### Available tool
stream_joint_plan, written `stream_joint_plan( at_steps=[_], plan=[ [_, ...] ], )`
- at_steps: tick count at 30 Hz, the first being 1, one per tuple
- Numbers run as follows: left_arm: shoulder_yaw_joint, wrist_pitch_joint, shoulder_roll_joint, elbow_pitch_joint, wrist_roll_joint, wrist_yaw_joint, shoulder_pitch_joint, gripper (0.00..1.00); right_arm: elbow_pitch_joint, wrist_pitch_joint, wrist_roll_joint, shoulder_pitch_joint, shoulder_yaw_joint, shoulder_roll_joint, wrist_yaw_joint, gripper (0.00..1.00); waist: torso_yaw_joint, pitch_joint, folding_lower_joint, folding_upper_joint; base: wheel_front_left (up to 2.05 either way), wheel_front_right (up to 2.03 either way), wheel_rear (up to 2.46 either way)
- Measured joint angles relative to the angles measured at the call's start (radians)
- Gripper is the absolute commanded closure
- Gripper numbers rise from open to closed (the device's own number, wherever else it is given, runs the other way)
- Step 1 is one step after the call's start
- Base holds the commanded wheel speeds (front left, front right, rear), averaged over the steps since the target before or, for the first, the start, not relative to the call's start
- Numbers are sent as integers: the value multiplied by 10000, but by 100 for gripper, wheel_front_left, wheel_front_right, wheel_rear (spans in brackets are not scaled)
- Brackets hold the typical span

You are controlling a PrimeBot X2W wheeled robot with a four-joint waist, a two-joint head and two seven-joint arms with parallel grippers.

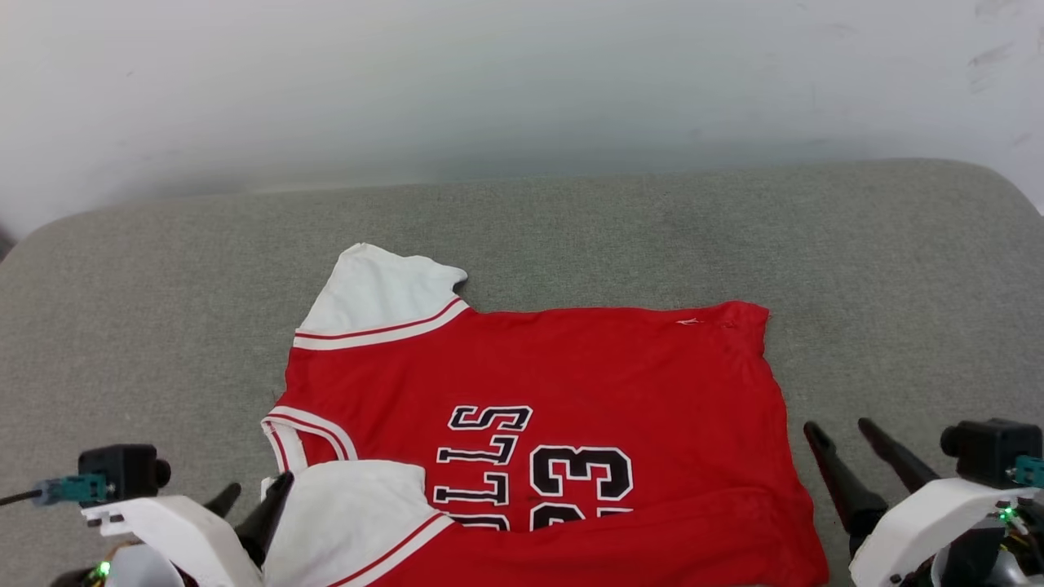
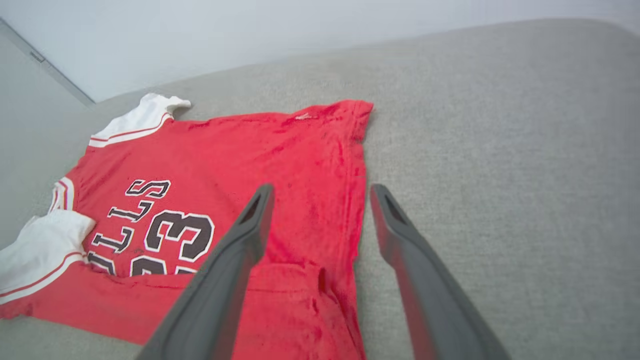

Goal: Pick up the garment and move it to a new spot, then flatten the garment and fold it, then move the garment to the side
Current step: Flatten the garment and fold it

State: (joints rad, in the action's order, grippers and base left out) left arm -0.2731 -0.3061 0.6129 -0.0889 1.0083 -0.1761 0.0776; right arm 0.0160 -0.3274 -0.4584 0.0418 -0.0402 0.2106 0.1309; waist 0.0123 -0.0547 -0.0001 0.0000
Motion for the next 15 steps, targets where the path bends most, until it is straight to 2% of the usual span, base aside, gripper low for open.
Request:
stream_joint_plan(
  at_steps=[4,6,9,15],
  plan=[
    [48,692,23,-104,-867,-270,-662,0,301,1020,652,-77,380,-313,0,0,110,-23,0,0,0,0,0],
    [186,1193,-188,-119,-1206,-548,-1123,0,453,1296,851,-237,548,-449,0,0,167,-136,0,0,0,0,0],
    [167,1714,-391,-117,-1751,-738,-1889,0,688,1507,1101,-569,663,-602,0,0,256,-410,1,0,0,0,0],
    [249,2067,-589,399,-2199,-782,-3822,0,1089,1599,1287,-1569,711,-673,0,0,515,-1371,2,0,0,0,0]
  ],
)
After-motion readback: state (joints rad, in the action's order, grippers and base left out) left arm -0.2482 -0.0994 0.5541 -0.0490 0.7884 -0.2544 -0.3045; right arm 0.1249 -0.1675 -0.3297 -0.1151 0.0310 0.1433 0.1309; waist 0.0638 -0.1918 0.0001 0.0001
